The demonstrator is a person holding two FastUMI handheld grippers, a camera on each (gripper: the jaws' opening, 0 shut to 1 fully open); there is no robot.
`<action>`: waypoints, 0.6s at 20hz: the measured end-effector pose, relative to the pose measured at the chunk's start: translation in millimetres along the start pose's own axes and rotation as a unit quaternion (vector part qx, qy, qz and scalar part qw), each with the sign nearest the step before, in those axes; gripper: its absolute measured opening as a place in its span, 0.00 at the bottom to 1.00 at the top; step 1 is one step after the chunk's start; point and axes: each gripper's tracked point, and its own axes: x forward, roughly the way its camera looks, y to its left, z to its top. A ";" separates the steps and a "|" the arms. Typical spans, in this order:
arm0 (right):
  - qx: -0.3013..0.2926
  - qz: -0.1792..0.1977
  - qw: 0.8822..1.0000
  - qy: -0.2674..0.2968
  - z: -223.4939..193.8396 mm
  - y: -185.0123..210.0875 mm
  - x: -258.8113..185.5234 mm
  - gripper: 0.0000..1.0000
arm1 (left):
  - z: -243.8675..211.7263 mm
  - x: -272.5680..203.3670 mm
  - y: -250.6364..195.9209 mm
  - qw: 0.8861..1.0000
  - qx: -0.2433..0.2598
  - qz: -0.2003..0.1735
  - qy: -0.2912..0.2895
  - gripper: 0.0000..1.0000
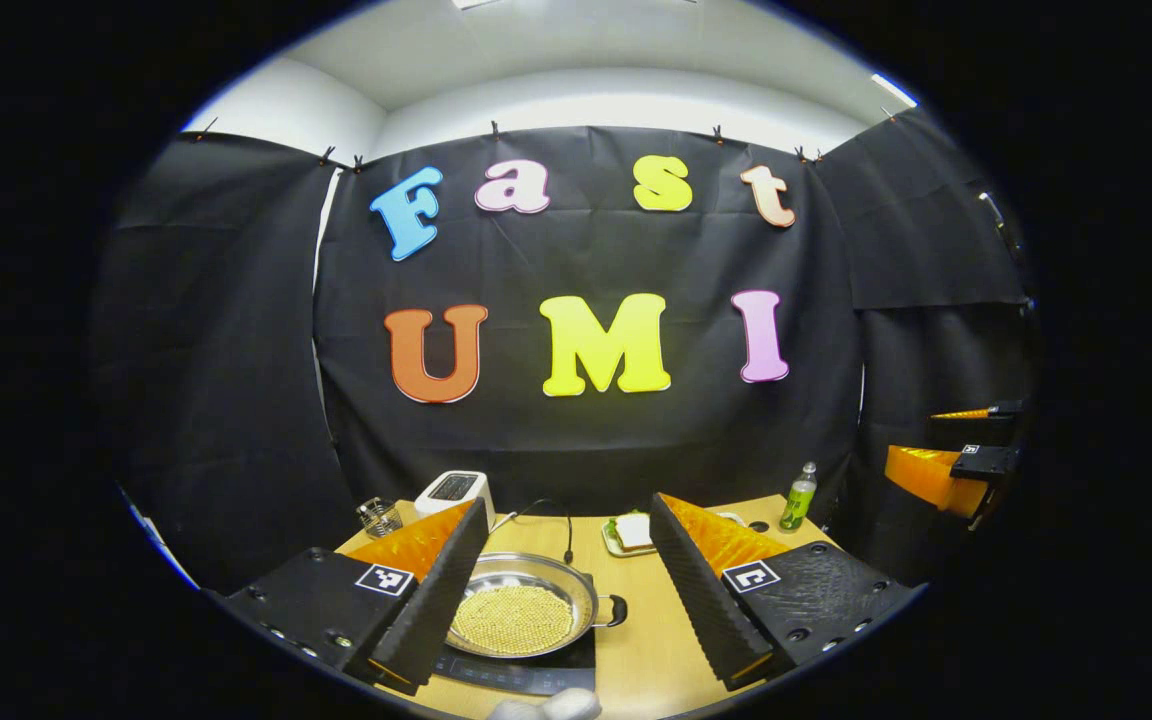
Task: First push the handle of the pot to place it horizontally, then grasp the pot with both hands and set it on the induction cooktop.
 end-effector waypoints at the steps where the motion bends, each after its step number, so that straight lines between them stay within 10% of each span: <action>1: 0.009 -0.005 1.000 -0.004 3.3 -10.9 -2.1 1.00 | 8.0 -2.0 -8.5 1.000 0.004 -0.002 -0.008 0.96; 12: 0.049 -0.019 0.997 -0.049 21.4 -76.8 -33.2 1.00 | 35.1 -23.6 -61.4 0.999 0.016 -0.006 -0.033 0.96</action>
